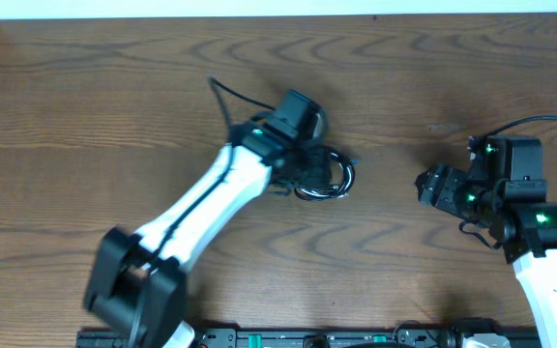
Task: Untangle cables
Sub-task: 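Move both grippers forward toward the cable bundle, then grasp the black and white cable bundle with the left gripper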
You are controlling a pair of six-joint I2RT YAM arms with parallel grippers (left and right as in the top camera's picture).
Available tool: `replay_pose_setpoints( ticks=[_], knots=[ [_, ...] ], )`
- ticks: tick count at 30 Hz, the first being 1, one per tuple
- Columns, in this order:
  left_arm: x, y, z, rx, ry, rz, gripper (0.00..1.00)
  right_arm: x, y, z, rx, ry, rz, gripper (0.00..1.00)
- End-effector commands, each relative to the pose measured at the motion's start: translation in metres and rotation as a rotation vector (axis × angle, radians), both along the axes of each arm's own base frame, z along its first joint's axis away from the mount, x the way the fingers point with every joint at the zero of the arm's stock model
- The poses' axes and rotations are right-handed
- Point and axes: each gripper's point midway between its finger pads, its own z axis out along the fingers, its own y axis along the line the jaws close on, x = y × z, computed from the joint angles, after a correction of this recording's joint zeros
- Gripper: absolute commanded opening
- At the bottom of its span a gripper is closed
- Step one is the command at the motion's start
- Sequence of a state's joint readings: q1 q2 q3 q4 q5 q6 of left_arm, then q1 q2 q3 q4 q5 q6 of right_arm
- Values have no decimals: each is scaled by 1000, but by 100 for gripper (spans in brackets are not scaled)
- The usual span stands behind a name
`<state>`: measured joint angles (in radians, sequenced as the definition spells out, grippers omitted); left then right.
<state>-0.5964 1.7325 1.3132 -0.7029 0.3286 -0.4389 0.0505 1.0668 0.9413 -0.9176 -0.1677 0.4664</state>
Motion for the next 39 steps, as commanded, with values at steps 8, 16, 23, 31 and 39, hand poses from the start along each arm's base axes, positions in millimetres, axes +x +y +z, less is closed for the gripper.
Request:
replay_pose_setpoints(
  ticks=[8, 16, 23, 31, 39],
  knots=[
    [5, 6, -84, 174, 223, 577, 59, 9, -17, -15, -63, 62, -79, 82],
    [-4, 13, -126, 239, 337, 771, 59, 12, -17, -36, -70, 141, -77, 84],
    [-3, 19, -141, 283, 318, 737, 22, 17, -16, -46, -72, 168, -75, 84],
    [23, 11, -113, 233, 165, 387, 7, 34, 8, -35, 7, 71, 79, 83],
    [42, -11, -14, 68, -130, 29, 8, 48, 55, -7, 191, -91, 333, 85]
  ],
)
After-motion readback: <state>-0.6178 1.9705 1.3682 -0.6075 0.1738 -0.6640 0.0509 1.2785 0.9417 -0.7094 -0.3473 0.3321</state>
